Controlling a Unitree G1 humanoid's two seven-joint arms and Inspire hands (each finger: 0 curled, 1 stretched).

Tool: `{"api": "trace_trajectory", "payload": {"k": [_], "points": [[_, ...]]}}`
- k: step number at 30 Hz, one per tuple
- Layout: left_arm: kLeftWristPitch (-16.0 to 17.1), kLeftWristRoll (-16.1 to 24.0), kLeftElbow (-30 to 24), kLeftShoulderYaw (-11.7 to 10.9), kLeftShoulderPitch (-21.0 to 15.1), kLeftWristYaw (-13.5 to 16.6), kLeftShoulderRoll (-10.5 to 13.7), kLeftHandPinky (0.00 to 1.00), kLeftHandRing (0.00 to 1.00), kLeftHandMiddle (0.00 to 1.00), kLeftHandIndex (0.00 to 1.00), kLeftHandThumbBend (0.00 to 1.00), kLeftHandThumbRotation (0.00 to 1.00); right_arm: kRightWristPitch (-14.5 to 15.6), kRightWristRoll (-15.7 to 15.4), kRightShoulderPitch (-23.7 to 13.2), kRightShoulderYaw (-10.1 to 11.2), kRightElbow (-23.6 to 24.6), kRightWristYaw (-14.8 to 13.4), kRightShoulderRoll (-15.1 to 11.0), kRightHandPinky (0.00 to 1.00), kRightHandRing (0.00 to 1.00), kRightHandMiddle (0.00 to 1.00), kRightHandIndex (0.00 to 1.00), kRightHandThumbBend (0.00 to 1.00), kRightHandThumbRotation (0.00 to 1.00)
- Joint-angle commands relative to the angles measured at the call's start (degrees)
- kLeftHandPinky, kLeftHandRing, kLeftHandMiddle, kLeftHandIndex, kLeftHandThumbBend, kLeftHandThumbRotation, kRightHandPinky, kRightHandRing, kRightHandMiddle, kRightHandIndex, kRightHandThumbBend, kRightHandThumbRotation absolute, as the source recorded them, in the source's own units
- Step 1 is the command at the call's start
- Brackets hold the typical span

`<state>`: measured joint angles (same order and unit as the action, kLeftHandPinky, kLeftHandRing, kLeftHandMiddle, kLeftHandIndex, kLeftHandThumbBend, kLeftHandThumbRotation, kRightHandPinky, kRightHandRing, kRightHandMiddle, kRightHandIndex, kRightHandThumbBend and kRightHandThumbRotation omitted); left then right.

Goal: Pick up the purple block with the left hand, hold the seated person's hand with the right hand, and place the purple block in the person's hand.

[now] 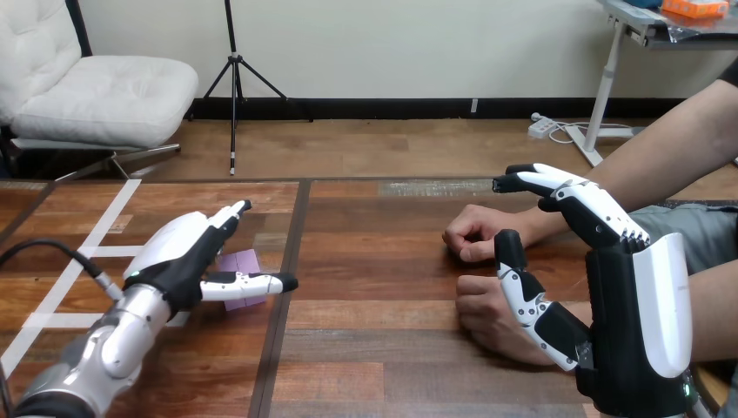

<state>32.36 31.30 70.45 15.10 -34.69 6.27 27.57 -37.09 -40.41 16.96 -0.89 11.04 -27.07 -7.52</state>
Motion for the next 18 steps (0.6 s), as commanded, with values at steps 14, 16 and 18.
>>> {"api": "trace_trajectory", "payload": {"k": [14, 16, 18], "points": [[-2.0, 2.5, 1.1, 3.2, -6.5, 4.1, -2.0, 0.92, 0.96, 0.98, 0.99, 0.95, 0.68, -0.3, 1.1, -2.3, 0.3, 2.7, 0.6, -0.7, 0.62, 0.73, 0.73, 0.64, 0.3, 0.0], [-2.2, 2.8, 1.1, 3.5, -6.6, 4.4, -2.1, 0.93, 0.97, 0.98, 0.99, 0.94, 0.68, -0.3, 1.2, -2.3, 0.3, 2.7, 0.7, -0.6, 0.62, 0.73, 0.73, 0.64, 0.3, 0.0], [-2.4, 3.4, 1.2, 3.9, -6.8, 4.8, -2.3, 0.93, 0.97, 0.98, 0.99, 0.94, 0.68, -0.1, 0.7, -2.2, 0.4, 2.9, 0.6, -0.5, 0.62, 0.73, 0.73, 0.64, 0.3, 0.0]]}}
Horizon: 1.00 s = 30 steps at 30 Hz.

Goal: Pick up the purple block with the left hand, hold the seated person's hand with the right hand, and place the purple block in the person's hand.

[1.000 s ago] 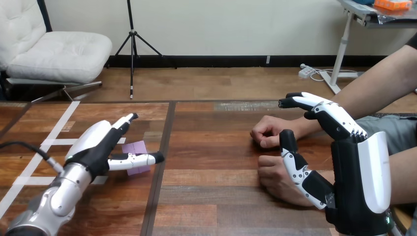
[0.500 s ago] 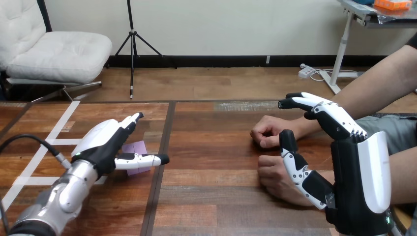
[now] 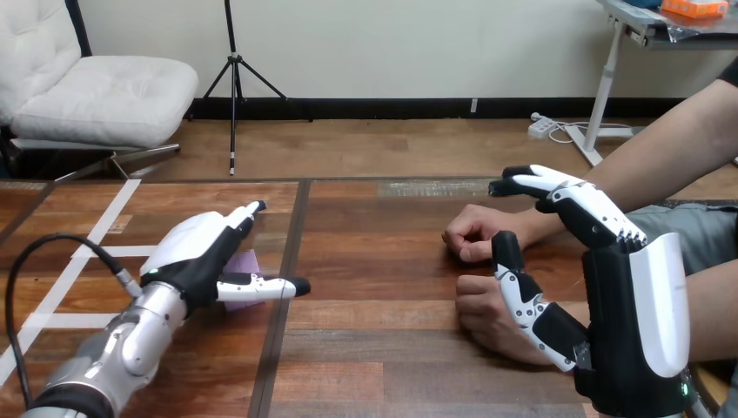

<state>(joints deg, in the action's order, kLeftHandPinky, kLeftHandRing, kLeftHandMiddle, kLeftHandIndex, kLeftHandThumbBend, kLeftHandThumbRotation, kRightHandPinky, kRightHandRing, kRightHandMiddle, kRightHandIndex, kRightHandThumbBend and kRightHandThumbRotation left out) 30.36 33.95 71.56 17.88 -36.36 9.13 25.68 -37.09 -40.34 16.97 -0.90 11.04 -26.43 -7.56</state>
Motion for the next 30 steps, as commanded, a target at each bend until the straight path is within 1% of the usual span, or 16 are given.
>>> {"api": "trace_trajectory", "payload": {"k": [1, 10, 14, 25, 30], "points": [[-0.4, 0.9, 0.1, 1.3, -5.2, 2.1, -0.4, 0.93, 0.97, 0.98, 0.99, 0.93, 0.68, 0.0, 0.5, -2.1, 0.4, 2.9, 0.0, -0.4, 0.62, 0.73, 0.73, 0.64, 0.3, 0.0], [-2.1, 1.9, 0.3, 2.8, -5.8, 2.7, -1.0, 0.94, 0.97, 0.98, 0.99, 0.91, 0.66, -0.4, 0.1, -2.2, 0.4, 2.6, -0.3, -0.5, 0.62, 0.73, 0.73, 0.64, 0.3, 0.0], [-2.9, 3.0, 0.3, 3.5, -6.1, 2.9, -1.1, 0.95, 0.98, 0.99, 1.0, 0.91, 0.67, -0.6, 0.1, -2.2, 0.4, 2.5, -0.3, -0.6, 0.62, 0.73, 0.73, 0.64, 0.3, 0.0], [-4.4, 4.7, 0.3, 5.2, -6.4, 4.3, -1.4, 0.93, 0.96, 0.98, 0.99, 0.88, 0.65, -0.4, 0.1, -1.9, 0.4, 2.7, -0.3, -0.4, 0.61, 0.73, 0.73, 0.64, 0.3, 0.0], [-5.1, 5.3, 0.5, 5.5, -6.5, 4.1, -1.5, 0.92, 0.95, 0.97, 0.99, 0.87, 0.65, -0.5, 0.0, -1.8, 0.4, 2.7, -0.3, -0.6, 0.61, 0.73, 0.73, 0.64, 0.3, 0.0]]}}
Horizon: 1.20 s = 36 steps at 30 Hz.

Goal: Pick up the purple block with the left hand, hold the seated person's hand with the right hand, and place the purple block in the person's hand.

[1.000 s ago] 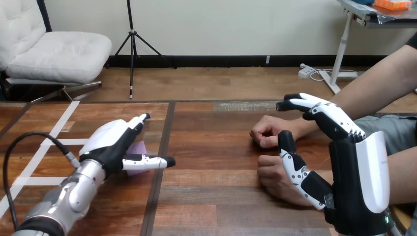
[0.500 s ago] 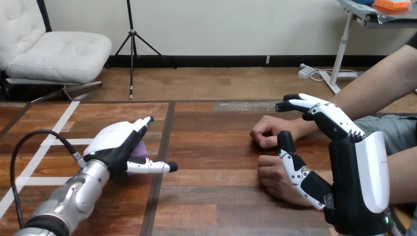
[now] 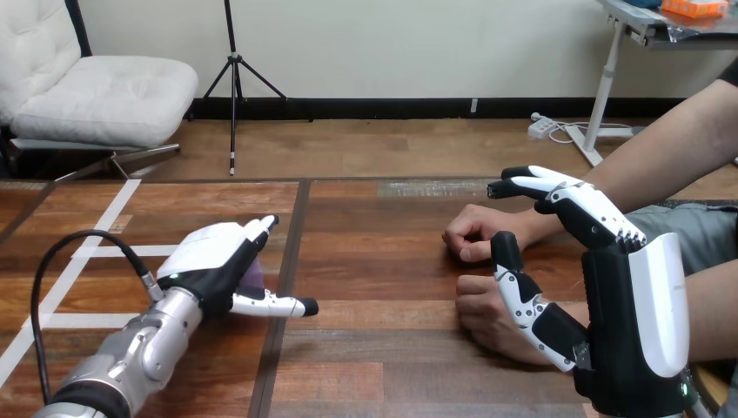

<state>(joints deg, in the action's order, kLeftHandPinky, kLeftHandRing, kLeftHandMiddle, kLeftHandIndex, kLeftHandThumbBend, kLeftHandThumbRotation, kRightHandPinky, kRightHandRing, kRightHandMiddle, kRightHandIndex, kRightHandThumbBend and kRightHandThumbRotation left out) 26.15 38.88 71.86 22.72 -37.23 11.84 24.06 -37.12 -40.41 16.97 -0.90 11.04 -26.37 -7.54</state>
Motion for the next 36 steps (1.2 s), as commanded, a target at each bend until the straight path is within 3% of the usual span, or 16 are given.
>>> {"api": "trace_trajectory", "payload": {"k": [1, 13, 19, 28, 36], "points": [[-1.0, 0.4, 0.2, 0.8, -5.7, 1.4, 0.2, 0.92, 0.95, 0.97, 0.99, 0.87, 0.65, -0.5, 0.1, -1.8, 0.4, 2.7, -0.4, -0.6, 0.61, 0.73, 0.73, 0.64, 0.3, 0.0], [-3.2, 2.2, -0.1, 2.7, -5.9, 2.6, 0.3, 0.87, 0.93, 0.96, 0.97, 0.84, 0.62, -0.3, -0.1, -1.8, 0.5, 2.6, -0.3, -0.7, 0.62, 0.73, 0.73, 0.64, 0.29, 0.0], [-6.7, 2.9, -0.1, 3.1, -6.2, 2.4, -0.2, 0.85, 0.91, 0.95, 0.96, 0.81, 0.59, -0.5, -0.3, -2.0, 0.6, 2.5, -0.4, -1.0, 0.62, 0.73, 0.73, 0.64, 0.29, 0.0], [-10.8, 2.4, -0.3, 3.4, -6.2, 3.3, -1.0, 0.7, 0.82, 0.86, 0.87, 0.7, 0.36, -0.4, 0.0, -2.0, 0.5, 2.4, -0.1, -1.3, 0.62, 0.73, 0.73, 0.64, 0.29, 0.0], [-13.3, 2.0, -0.3, 3.4, -6.1, 3.2, -1.6, 0.56, 0.66, 0.72, 0.75, 0.64, 0.12, -0.2, 0.3, -1.9, 0.4, 2.6, -0.1, -1.4, 0.61, 0.73, 0.73, 0.64, 0.29, 0.0]]}}
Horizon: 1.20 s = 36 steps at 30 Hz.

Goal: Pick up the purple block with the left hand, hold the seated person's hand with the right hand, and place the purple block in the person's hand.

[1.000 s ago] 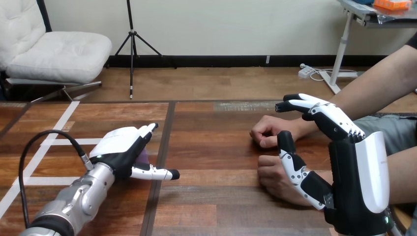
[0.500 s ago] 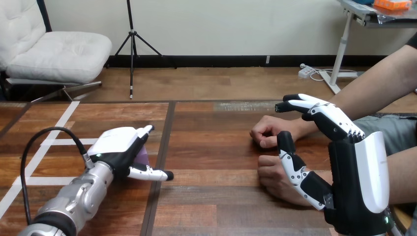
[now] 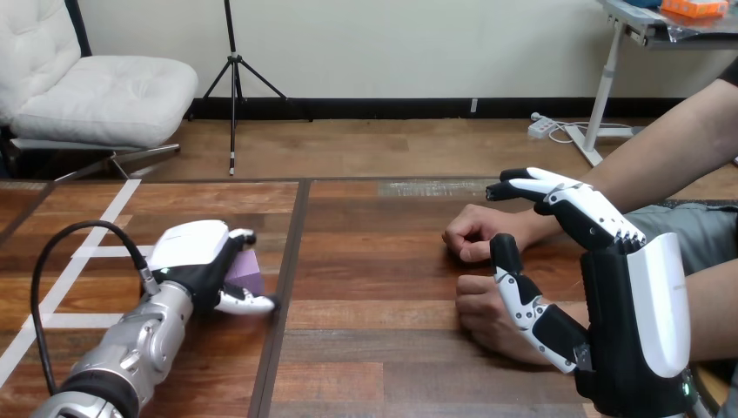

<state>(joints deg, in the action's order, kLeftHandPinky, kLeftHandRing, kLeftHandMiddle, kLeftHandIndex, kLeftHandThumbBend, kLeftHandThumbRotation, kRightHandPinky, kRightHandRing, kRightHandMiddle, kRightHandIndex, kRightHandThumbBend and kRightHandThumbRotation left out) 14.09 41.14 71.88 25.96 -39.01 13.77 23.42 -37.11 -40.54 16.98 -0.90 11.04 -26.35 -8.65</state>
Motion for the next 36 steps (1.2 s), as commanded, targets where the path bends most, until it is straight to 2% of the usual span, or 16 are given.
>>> {"api": "trace_trajectory", "payload": {"k": [1, 10, 19, 36], "points": [[-1.5, -0.4, -0.3, 0.1, -4.3, 1.1, -1.0, 0.53, 0.62, 0.68, 0.71, 0.64, 0.08, -0.1, 0.4, -1.9, 0.4, 2.6, -0.1, -0.3, 0.61, 0.73, 0.73, 0.64, 0.29, 0.0], [-3.6, -0.7, -0.2, 0.1, -4.2, 1.1, -1.5, 0.43, 0.5, 0.57, 0.59, 0.6, 0.01, 0.2, 0.4, -1.7, 0.4, 2.9, 0.1, -0.6, 0.61, 0.73, 0.73, 0.64, 0.29, 0.0], [-4.6, -1.5, 0.2, -0.1, -4.3, 0.3, -1.8, 0.4, 0.46, 0.51, 0.52, 0.56, 0.0, 0.2, 0.9, -1.4, 0.5, 3.0, 0.5, -0.6, 0.61, 0.73, 0.73, 0.64, 0.29, 0.0], [-4.4, -3.0, 0.4, -0.6, -3.9, -1.4, -1.6, 0.4, 0.46, 0.51, 0.48, 0.59, 0.0, 0.2, 0.9, -1.1, 1.0, 3.4, 1.4, -0.9, 0.62, 0.73, 0.73, 0.64, 0.29, 0.0]]}}
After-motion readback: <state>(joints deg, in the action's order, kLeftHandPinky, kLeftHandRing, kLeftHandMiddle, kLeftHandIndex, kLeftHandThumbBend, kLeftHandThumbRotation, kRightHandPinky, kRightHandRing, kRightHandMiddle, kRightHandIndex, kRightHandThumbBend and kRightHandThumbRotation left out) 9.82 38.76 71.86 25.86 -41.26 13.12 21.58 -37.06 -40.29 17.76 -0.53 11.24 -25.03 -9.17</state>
